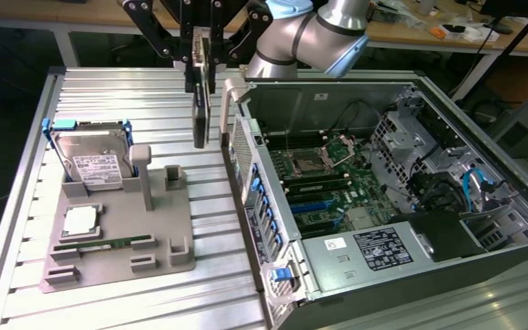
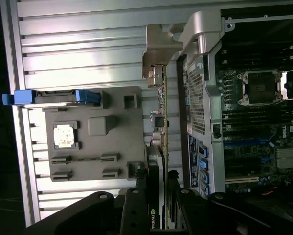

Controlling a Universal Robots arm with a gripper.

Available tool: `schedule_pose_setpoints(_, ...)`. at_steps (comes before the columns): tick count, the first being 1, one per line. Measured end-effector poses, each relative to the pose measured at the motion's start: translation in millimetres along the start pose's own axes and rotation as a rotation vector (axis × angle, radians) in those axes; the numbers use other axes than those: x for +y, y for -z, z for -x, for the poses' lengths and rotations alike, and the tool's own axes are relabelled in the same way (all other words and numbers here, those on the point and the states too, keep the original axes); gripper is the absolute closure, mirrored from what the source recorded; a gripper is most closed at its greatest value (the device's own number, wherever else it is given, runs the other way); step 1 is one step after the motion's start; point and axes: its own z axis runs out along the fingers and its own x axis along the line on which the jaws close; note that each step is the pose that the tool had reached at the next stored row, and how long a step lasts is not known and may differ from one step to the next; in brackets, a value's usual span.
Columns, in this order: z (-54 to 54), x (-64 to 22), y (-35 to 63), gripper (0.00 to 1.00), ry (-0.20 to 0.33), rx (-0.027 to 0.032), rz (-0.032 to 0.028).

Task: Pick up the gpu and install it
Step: 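Pick up the gpu and move the gpu toward the slot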

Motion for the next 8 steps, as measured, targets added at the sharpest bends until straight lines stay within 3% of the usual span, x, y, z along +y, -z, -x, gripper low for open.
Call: schedule_pose_setpoints(8, 2.6, 0.2, 0.0, 0.73, 0.0, 0.0, 0.0001)
